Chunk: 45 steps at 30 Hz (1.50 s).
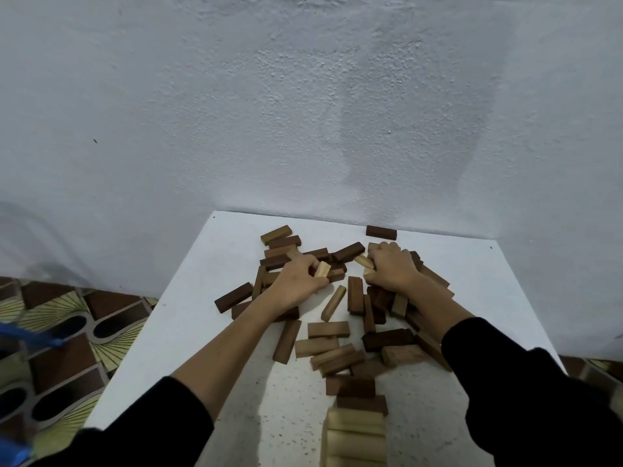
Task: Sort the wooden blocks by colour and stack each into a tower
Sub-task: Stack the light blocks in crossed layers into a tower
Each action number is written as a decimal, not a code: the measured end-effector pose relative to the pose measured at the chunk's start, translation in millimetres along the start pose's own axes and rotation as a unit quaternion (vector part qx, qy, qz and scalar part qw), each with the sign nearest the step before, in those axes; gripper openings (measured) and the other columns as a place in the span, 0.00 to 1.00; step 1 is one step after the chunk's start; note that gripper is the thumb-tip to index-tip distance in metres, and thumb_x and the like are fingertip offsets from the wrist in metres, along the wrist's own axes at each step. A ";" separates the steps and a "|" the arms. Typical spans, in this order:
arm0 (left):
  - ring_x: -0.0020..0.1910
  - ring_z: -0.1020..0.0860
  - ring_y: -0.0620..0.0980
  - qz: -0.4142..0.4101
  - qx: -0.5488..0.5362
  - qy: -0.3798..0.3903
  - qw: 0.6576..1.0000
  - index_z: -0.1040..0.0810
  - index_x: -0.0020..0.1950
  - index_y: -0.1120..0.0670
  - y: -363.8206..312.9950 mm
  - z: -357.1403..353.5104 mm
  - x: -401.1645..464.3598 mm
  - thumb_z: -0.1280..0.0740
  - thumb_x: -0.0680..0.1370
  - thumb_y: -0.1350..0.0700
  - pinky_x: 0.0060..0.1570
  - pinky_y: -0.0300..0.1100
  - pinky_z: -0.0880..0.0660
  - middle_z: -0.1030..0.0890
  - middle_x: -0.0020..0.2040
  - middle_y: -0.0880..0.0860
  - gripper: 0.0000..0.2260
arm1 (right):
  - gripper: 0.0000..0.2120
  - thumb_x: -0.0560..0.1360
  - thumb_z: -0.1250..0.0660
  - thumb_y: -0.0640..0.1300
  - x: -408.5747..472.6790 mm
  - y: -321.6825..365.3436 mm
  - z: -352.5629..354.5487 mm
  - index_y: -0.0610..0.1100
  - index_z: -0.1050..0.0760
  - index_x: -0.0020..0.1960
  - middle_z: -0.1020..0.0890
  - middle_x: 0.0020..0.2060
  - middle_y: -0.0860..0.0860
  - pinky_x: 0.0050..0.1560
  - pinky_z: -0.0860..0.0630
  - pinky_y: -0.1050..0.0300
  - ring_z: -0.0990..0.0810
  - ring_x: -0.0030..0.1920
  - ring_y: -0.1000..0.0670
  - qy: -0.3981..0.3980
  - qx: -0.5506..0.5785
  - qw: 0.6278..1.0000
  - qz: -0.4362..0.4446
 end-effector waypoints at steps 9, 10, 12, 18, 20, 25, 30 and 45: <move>0.39 0.30 0.47 0.016 -0.055 -0.028 0.998 0.26 0.53 0.64 -1.8 2.6 1.5 0.37 0.80 0.55 0.38 0.40 0.36 0.29 0.43 0.54 0.11 | 0.08 0.67 0.32 0.46 -14.0 -3.5 24.8 0.46 0.24 0.45 0.27 0.44 0.47 0.44 0.33 0.55 0.26 0.50 0.45 -0.045 0.109 0.993 -0.030; 0.38 0.30 0.47 0.025 -0.071 -0.032 0.997 0.26 0.52 0.63 -3.1 2.8 1.0 0.39 0.81 0.55 0.38 0.40 0.35 0.27 0.43 0.54 0.11 | 0.09 0.67 0.31 0.46 -16.8 -4.2 30.4 0.45 0.22 0.47 0.25 0.45 0.47 0.44 0.29 0.54 0.25 0.48 0.45 -0.058 0.152 0.986 -0.038; 0.37 0.27 0.46 0.041 -0.117 -0.038 0.992 0.28 0.52 0.59 -7.7 4.0 -0.9 0.41 0.82 0.55 0.40 0.40 0.31 0.25 0.43 0.54 0.07 | 0.09 0.69 0.30 0.45 -24.9 -2.7 42.7 0.43 0.22 0.47 0.22 0.46 0.47 0.43 0.24 0.50 0.22 0.43 0.46 -0.082 0.271 0.957 -0.054; 0.36 0.27 0.44 -0.034 -0.166 -0.010 0.985 0.29 0.49 0.55 -41.4 7.0 -15.7 0.36 0.79 0.51 0.39 0.40 0.31 0.25 0.38 0.48 0.07 | 0.07 0.72 0.31 0.44 -53.9 33.4 84.8 0.41 0.20 0.46 0.21 0.35 0.52 0.33 0.31 0.65 0.23 0.36 0.56 -0.069 0.499 0.862 -0.061; 0.41 0.22 0.43 -0.073 -0.178 0.001 0.981 0.26 0.52 0.56 -54.2 9.1 -23.1 0.32 0.78 0.53 0.41 0.38 0.27 0.21 0.42 0.49 0.09 | 0.06 0.73 0.32 0.42 -63.3 47.7 95.7 0.39 0.20 0.45 0.23 0.30 0.52 0.25 0.33 0.69 0.26 0.27 0.61 -0.054 0.535 0.841 -0.053; 0.38 0.23 0.36 -0.123 -0.171 -0.072 0.975 0.28 0.45 0.50 -67.5 30.8 -53.2 0.34 0.78 0.56 0.37 0.30 0.29 0.23 0.39 0.44 0.04 | 0.07 0.72 0.29 0.40 -83.6 76.6 114.1 0.36 0.21 0.47 0.20 0.32 0.50 0.33 0.27 0.65 0.22 0.33 0.54 -0.045 0.600 0.799 -0.023; 0.42 0.19 0.47 -0.135 -0.181 -0.055 0.973 0.28 0.47 0.52 -59.6 47.7 -83.6 0.37 0.80 0.56 0.33 0.31 0.31 0.19 0.46 0.57 0.03 | 0.07 0.70 0.27 0.39 -103.7 101.9 127.3 0.38 0.22 0.46 0.19 0.32 0.49 0.33 0.25 0.65 0.22 0.30 0.56 -0.028 0.586 0.809 0.046; 0.29 0.36 0.46 -0.113 -0.274 -0.015 0.955 0.27 0.42 0.54 8.7 81.8 -165.9 0.38 0.81 0.57 0.33 0.37 0.37 0.31 0.31 0.51 0.08 | 0.03 0.75 0.32 0.39 -189.9 183.6 142.6 0.42 0.21 0.43 0.21 0.29 0.57 0.35 0.31 0.65 0.27 0.25 0.64 -0.012 0.583 0.811 0.043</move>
Point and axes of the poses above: each hand's wrist, its own x-axis towards the middle knuckle, its own z-axis out of the back of the hand, y = z × x, the point moved 5 cm from there along x, towards the middle knuckle
